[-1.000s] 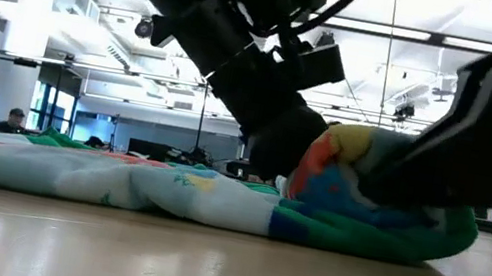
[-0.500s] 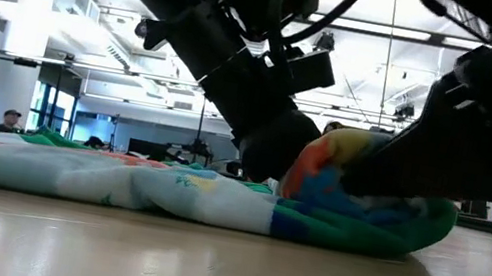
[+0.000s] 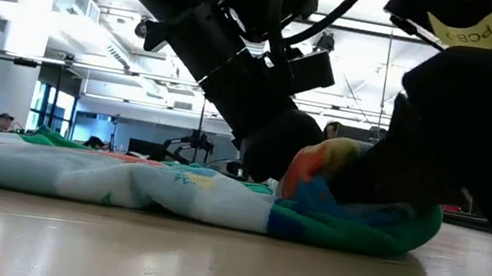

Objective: Roll towel
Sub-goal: Roll the multi-color dinosaur print towel

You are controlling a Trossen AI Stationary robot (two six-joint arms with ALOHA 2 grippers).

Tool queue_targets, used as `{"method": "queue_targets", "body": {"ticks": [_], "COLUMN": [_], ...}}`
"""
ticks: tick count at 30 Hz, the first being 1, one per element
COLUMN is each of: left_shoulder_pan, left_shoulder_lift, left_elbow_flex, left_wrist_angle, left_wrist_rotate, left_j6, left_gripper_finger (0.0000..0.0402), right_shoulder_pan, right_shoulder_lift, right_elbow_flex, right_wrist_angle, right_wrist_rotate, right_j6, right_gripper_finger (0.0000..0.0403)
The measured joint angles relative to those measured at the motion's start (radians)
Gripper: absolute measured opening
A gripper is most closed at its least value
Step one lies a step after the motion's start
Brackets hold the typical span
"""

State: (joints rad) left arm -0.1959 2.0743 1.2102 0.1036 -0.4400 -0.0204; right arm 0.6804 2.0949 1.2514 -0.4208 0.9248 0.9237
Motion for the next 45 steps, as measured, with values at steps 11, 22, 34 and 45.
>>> {"method": "queue_targets", "body": {"ticks": [11, 22, 34, 45], "left_shoulder_pan": [-0.001, -0.020, -0.046, 0.037], "left_shoulder_lift": [0.001, -0.088, -0.213, -0.139], "left_elbow_flex": [0.000, -0.004, -0.226, -0.352], "left_wrist_angle": [-0.002, -0.138, -0.129, 0.096], "left_wrist_rotate": [0.000, -0.071, -0.169, -0.115], "left_j6": [0.000, -0.003, -0.207, -0.281], "left_gripper_finger": [0.0119, 0.0119, 0.0119, 0.0119], "right_shoulder_pan": [0.000, -0.002, 0.018, 0.037], "right_shoulder_lift": [0.000, 0.000, -0.005, -0.010], "right_elbow_flex": [-0.012, -0.012, 0.036, 0.077], "right_wrist_angle": [-0.001, -0.011, -0.086, -0.085], "right_wrist_rotate": [-0.024, -0.065, -0.100, -0.180], "right_j6": [0.005, -0.008, -0.088, -0.166], "right_gripper_finger": [0.0059, 0.0002, 0.0000, 0.0000]}}
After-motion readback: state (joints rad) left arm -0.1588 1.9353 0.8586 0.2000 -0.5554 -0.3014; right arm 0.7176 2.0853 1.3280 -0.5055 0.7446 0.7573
